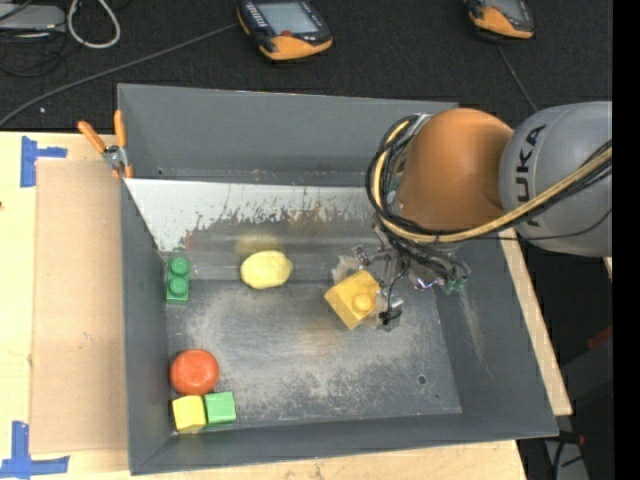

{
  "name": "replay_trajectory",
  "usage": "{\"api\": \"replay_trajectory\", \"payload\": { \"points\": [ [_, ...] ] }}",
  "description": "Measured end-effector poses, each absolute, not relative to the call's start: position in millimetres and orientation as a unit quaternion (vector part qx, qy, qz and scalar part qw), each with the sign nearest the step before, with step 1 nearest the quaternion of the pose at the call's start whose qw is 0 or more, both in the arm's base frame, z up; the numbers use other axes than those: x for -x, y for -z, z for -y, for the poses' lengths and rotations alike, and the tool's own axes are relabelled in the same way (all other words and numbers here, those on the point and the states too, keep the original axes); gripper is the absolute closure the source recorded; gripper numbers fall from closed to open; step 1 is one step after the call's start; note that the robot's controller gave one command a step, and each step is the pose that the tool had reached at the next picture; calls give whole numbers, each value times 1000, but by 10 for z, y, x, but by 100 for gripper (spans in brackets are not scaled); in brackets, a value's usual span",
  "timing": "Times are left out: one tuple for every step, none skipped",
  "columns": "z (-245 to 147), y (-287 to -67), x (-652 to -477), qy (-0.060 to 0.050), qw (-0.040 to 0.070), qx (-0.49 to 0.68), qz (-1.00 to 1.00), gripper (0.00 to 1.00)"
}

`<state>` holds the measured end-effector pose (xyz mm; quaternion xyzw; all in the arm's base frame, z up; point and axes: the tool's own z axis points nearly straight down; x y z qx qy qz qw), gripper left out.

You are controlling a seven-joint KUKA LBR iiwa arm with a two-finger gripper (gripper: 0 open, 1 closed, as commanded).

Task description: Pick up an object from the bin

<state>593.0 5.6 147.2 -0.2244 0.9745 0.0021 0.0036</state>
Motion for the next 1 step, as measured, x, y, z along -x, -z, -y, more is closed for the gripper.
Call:
{"api": "replay_trajectory", "payload": {
  "points": [
    [-58, -1550, -5925, -2, 3, 224, -975, 100]
  ]
}}
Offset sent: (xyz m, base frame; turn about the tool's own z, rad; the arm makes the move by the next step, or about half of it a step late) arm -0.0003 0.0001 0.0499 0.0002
